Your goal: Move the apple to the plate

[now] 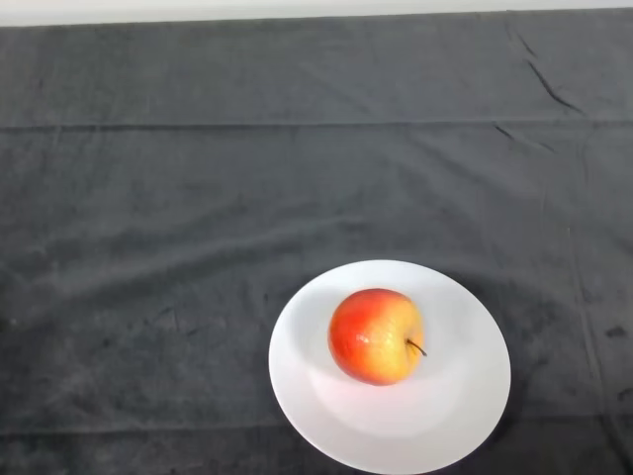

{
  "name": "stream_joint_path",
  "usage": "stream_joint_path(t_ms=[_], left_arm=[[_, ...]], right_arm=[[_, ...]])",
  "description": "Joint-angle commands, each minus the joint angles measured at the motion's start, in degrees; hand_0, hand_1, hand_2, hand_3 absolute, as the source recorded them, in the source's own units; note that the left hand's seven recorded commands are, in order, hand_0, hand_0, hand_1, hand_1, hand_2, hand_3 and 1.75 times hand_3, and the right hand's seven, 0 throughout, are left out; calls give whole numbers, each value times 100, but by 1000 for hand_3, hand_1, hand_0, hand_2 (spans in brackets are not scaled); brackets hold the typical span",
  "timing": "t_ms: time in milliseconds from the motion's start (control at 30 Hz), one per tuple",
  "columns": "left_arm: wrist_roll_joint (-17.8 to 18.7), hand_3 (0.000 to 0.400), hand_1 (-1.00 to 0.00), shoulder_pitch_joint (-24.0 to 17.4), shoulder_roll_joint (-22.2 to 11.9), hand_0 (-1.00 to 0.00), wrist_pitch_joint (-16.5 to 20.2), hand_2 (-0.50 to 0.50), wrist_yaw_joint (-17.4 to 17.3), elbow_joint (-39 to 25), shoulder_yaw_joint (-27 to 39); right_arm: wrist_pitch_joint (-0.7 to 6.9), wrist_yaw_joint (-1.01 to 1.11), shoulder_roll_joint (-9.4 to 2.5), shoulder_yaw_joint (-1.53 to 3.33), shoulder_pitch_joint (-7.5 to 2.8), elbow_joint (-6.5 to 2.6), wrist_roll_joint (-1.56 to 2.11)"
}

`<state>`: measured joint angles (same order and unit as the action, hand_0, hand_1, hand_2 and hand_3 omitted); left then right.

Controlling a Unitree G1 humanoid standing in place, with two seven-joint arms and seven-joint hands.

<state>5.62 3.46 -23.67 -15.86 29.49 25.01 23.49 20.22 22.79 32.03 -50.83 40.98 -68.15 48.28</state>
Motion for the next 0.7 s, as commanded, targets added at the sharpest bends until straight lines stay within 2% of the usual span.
stream_joint_path(t_ms=[33, 700], left_arm=[[-101, 0, 0, 133, -269, 0, -73, 0, 89, 138, 204], [-89, 0, 0, 148, -255, 0, -95, 0, 42, 166, 228]], right_arm=[[-32, 14, 65, -104, -28, 11, 97], [-33, 16, 66, -104, -27, 9, 96]])
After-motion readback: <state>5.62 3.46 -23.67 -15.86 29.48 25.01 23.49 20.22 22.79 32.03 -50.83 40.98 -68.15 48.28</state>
